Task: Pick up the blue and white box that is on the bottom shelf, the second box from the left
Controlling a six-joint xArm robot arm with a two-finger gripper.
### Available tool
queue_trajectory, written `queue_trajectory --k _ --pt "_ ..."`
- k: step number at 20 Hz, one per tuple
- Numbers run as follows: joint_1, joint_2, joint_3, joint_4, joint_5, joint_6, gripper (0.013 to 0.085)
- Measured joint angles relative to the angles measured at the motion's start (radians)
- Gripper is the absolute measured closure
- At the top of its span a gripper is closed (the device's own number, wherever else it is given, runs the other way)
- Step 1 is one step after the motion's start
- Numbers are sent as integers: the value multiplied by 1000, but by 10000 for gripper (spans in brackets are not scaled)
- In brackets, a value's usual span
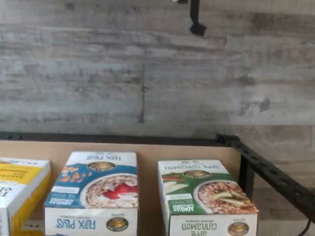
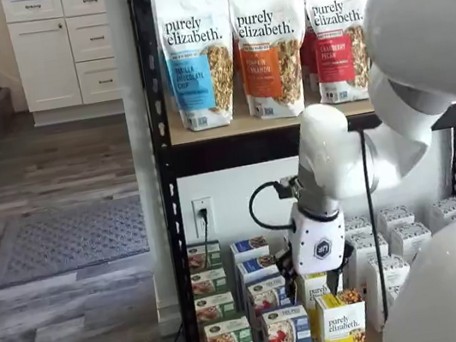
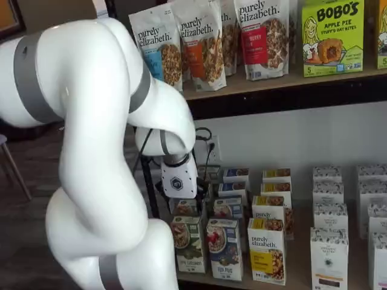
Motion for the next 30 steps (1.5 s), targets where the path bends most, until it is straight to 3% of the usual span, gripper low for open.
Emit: queue_trajectory --k 2,9,18,25,30 --pt "5 34 1 22 -48 -17 130" --pt "22 189 -34 32 -170 -18 130" --pt "20 355 -99 113 -270 -103 130" --pt "19 460 -160 95 -301 -89 130" --pt "5 530 -204 44 -314 -55 130"
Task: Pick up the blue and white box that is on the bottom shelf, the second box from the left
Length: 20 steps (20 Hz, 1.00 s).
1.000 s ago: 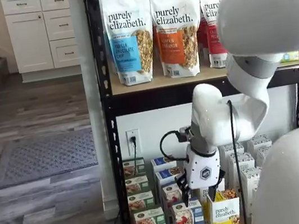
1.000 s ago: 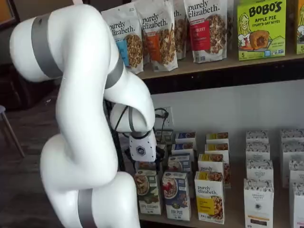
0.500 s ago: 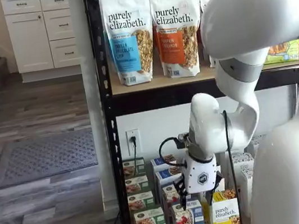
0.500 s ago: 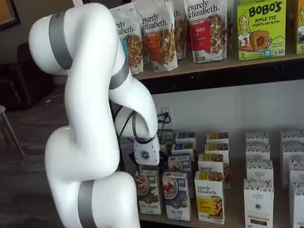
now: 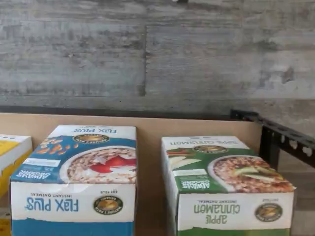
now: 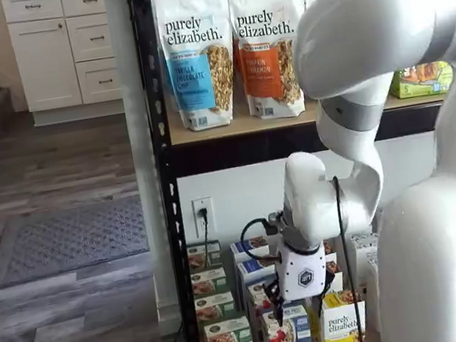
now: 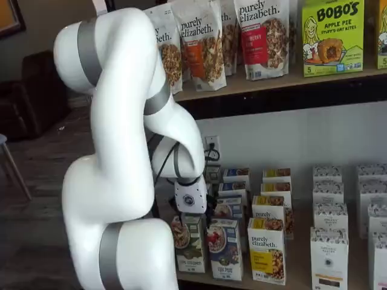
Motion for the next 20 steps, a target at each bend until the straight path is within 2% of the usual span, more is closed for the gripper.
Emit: queue_trajectory --k 2,5,10,12,20 --pt "-10 38 -21 -30 -13 18 130" --pt "-20 97 -53 -27 -43 3 130" --pt "-26 175 -93 -8 -90 -24 130" --pt "-28 205 -109 -16 -105 -19 130" --pt "-24 299 -164 28 -154 -59 130"
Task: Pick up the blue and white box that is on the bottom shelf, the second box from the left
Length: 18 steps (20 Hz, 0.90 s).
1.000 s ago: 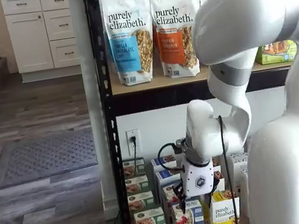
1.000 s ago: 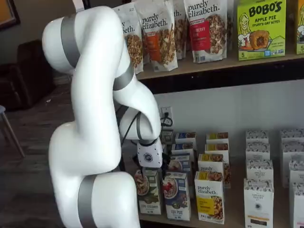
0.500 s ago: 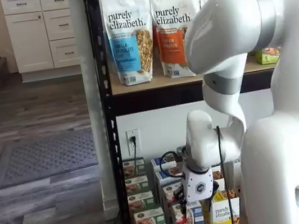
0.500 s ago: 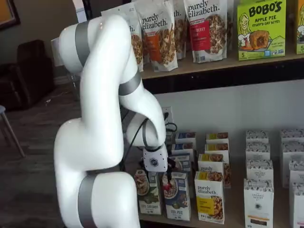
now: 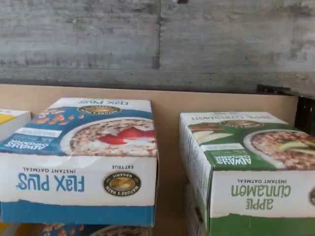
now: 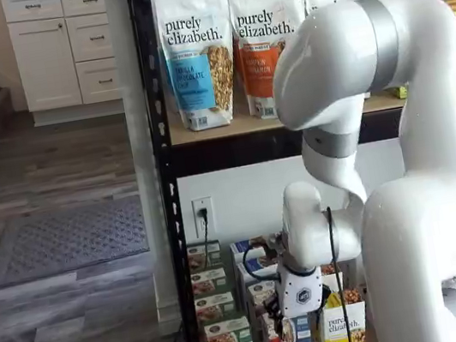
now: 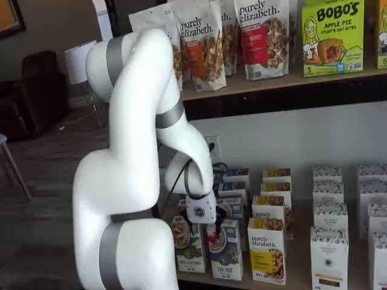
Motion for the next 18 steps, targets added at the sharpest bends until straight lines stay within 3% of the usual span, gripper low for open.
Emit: queue_trajectory --k 9,14,18 --pt "-2 81 -50 -3 -65 -1 130" --pt "-15 119 -85 -89 -66 72 130" --pt "-9 148 -111 -57 -72 45 130"
